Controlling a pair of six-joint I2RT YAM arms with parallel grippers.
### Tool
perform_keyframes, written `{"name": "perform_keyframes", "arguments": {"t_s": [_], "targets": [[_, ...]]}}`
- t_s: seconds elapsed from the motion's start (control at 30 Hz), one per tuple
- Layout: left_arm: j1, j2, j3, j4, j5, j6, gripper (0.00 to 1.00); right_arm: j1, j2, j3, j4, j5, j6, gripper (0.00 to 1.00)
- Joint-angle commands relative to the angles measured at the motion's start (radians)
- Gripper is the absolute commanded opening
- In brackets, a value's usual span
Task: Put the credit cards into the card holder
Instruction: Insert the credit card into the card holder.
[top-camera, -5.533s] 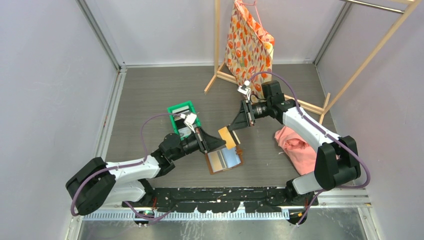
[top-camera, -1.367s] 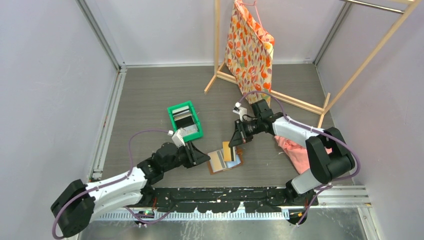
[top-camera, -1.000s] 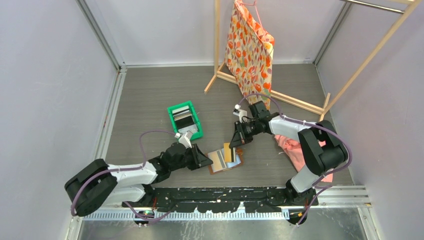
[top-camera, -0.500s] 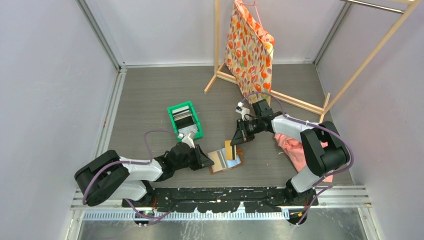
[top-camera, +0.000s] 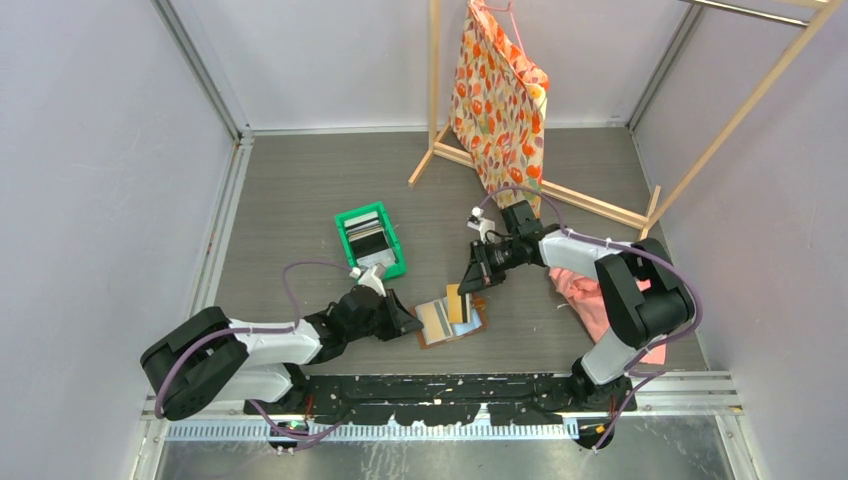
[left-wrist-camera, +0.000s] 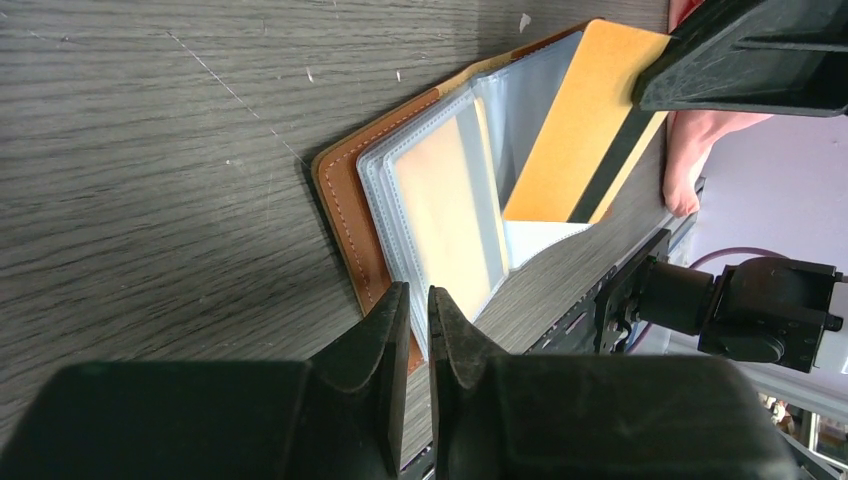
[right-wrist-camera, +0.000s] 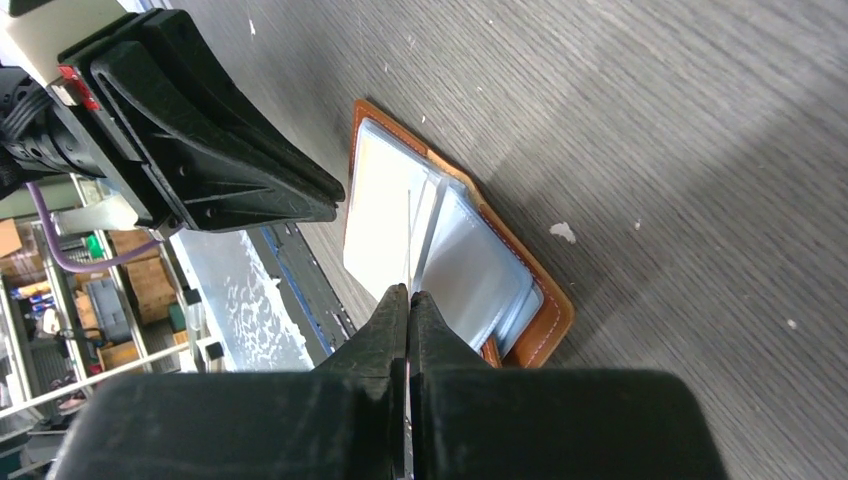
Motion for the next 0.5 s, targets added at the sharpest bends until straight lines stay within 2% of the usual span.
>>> {"name": "perform_keyframes", "arguments": {"t_s": [0.0, 0.47], "targets": [[-0.004, -0.004, 0.006, 0.010, -0.016, -0.002, 0.14, 0.011, 0.021, 0.034, 0.015, -0.012, 0.003, 0.01], [-0.004, 0.042, 0.027, 0.018, 0.021, 0.002, 0.22, 0.031, 0.091, 0.049, -0.003, -0.015, -0.008, 0.01]]}}
